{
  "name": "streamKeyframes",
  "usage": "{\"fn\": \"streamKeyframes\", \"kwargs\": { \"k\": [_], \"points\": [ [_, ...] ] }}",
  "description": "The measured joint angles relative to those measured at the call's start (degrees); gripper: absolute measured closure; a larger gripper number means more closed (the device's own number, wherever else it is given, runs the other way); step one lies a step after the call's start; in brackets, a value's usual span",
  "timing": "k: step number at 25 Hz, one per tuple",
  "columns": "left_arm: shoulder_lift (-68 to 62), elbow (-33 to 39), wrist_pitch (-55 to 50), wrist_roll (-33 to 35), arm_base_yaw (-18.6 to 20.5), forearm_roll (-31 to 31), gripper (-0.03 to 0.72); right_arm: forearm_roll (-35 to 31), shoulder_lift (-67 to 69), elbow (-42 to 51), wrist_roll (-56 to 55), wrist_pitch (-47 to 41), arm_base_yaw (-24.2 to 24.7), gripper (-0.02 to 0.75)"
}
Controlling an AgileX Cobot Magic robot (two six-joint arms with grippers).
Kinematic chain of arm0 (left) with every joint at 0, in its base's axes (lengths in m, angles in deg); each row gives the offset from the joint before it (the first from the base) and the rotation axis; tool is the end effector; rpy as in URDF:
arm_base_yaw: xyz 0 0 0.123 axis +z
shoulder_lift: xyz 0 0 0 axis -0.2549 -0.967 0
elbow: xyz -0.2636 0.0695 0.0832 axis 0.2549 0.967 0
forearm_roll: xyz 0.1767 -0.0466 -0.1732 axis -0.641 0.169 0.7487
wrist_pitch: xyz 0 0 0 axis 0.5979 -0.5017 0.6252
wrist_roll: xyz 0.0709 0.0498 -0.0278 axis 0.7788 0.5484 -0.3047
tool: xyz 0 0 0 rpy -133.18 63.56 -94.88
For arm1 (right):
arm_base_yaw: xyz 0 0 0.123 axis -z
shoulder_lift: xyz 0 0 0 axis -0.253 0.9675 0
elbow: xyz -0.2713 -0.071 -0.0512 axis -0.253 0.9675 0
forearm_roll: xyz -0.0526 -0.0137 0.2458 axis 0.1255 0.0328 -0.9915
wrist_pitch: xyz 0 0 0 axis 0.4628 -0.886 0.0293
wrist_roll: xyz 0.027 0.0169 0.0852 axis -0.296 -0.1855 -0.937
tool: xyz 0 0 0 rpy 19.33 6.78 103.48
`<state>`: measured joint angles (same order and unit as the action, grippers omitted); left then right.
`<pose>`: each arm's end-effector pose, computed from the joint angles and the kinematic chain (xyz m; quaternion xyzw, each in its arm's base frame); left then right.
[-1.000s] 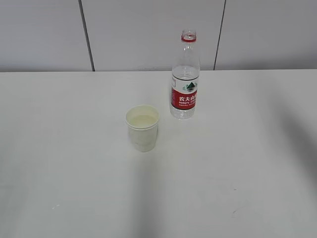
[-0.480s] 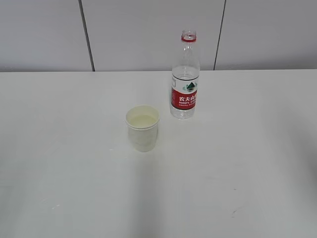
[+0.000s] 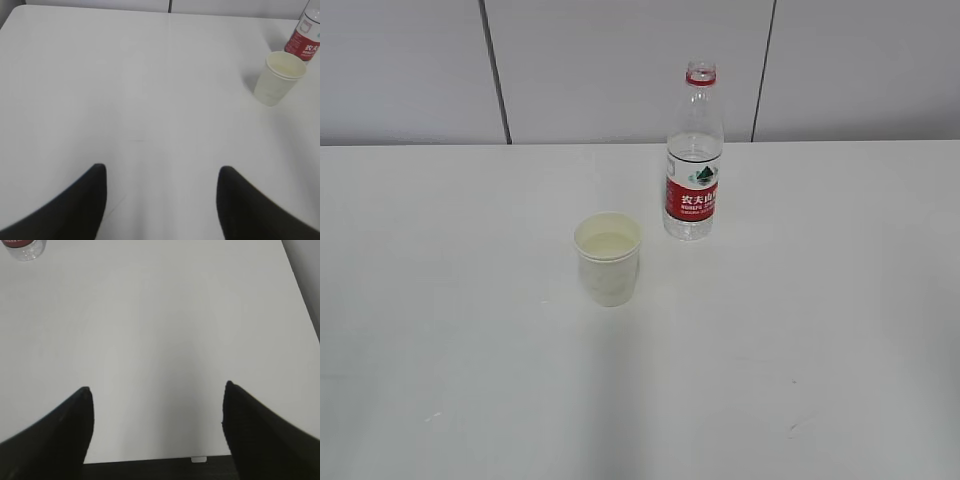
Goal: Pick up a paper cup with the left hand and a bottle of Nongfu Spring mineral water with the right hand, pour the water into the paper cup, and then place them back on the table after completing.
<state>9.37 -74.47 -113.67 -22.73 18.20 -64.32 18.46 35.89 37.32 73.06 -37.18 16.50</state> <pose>-0.0099 -0.0095 0.2818 -0.0338 0.8539 -0.0462 0.5173 0.0310 -0.0088 0.3101 0.0299 0.9069 -0.0468 0.4176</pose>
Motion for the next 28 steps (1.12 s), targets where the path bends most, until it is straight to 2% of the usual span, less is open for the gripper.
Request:
{"fn": "streamKeyframes", "kwargs": {
  "k": [15,28],
  "points": [
    [0.0,0.0,0.0,0.0,0.0,0.0,0.261,-2.06,-17.34,8.51,0.0,-1.49,0.0,0.146],
    [0.0,0.0,0.0,0.0,0.0,0.0,0.261,-2.31,-18.71,8.48,0.11,-1.02,0.0,0.146]
  ]
}}
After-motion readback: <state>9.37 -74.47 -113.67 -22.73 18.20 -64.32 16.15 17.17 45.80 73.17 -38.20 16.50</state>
